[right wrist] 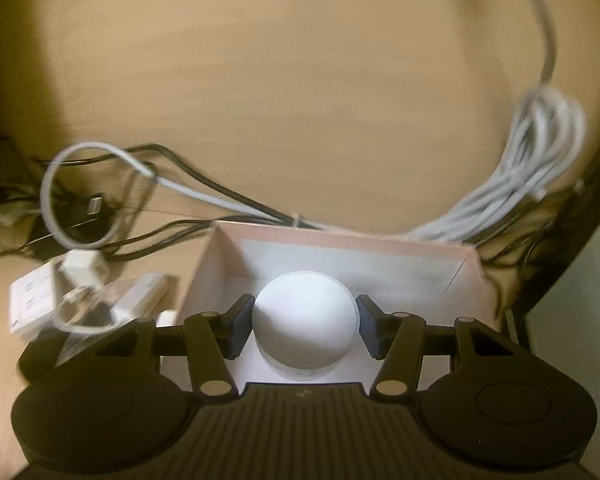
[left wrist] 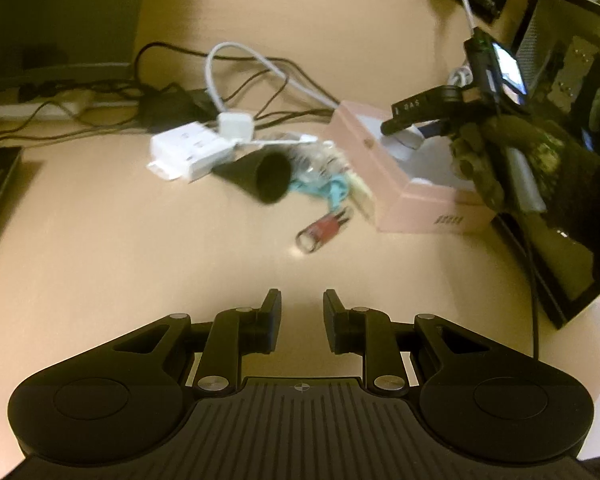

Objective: Organize rigid objects
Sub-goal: 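Lower the white jar into the pink box with the right tool while the left tool drops the plug in, then grasp the red dropper bottle with the left tool while the right tool grasps the clear plastic bag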

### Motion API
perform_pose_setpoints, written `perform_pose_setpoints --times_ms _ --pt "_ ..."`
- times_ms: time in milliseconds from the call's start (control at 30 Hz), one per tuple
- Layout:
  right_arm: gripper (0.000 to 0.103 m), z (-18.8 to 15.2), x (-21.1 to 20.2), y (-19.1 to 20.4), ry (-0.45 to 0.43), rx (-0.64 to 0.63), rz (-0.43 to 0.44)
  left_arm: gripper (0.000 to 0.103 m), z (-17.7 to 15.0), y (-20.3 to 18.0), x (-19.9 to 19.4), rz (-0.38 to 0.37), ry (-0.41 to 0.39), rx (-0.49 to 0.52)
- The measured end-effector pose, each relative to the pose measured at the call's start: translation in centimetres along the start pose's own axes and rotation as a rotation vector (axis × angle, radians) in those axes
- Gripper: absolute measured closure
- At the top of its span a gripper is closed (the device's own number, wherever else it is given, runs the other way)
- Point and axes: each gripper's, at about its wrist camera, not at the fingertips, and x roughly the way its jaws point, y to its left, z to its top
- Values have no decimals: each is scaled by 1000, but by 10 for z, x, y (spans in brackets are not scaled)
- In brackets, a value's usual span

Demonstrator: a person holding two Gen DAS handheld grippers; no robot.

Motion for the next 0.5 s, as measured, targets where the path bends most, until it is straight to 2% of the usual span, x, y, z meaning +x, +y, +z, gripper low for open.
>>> perform_pose_setpoints --times_ms 133,200,333,400,500 --pt "48 -3 32 -6 118 26 8 78 0 5 1 21 12 -1" --pt "48 -5 26 -8 121 41 18 78 3 3 5 14 20 20" --pt "43 -15 -33 -25 -41 135 11 78 22 -9 24 -14 19 96" --pt "43 -28 -66 -22 -111 99 -10 78 34 -19 34 -32 10 154" --pt "38 -59 -105 -4 -190 -30 -67 77 51 -35 56 -54 25 254"
